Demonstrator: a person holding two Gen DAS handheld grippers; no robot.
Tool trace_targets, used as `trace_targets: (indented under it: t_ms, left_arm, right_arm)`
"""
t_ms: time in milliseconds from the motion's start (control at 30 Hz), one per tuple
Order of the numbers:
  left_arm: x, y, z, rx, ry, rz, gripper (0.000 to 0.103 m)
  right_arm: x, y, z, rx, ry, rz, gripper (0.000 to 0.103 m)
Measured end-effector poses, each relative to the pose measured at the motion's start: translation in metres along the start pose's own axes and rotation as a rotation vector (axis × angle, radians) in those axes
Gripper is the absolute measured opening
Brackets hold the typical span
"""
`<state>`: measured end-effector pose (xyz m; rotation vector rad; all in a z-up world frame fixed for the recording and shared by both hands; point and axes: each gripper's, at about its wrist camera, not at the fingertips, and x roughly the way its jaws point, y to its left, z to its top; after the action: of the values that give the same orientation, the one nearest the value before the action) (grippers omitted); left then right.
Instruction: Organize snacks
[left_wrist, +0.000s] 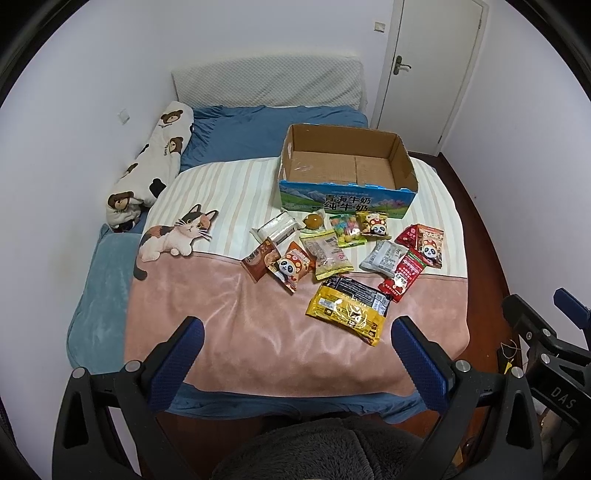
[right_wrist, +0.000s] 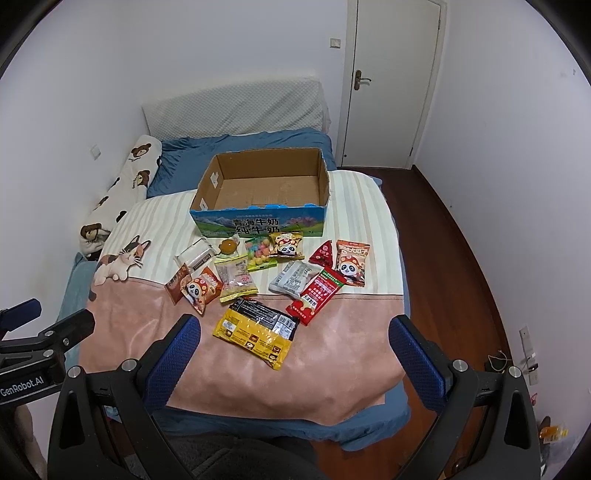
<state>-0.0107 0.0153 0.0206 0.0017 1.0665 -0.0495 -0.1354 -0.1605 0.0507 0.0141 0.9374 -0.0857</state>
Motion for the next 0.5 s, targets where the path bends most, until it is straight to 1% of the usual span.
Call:
trace_targets:
  t_ms: [500]
  left_arm:
    - [-0.0041, 0.0057, -0.0066, -0.004, -0.012, 0.002, 0.103]
  right_arm:
    - [-0.0069, -0.0019, -0.0028, 0.008, -0.017, 0.010, 0.103]
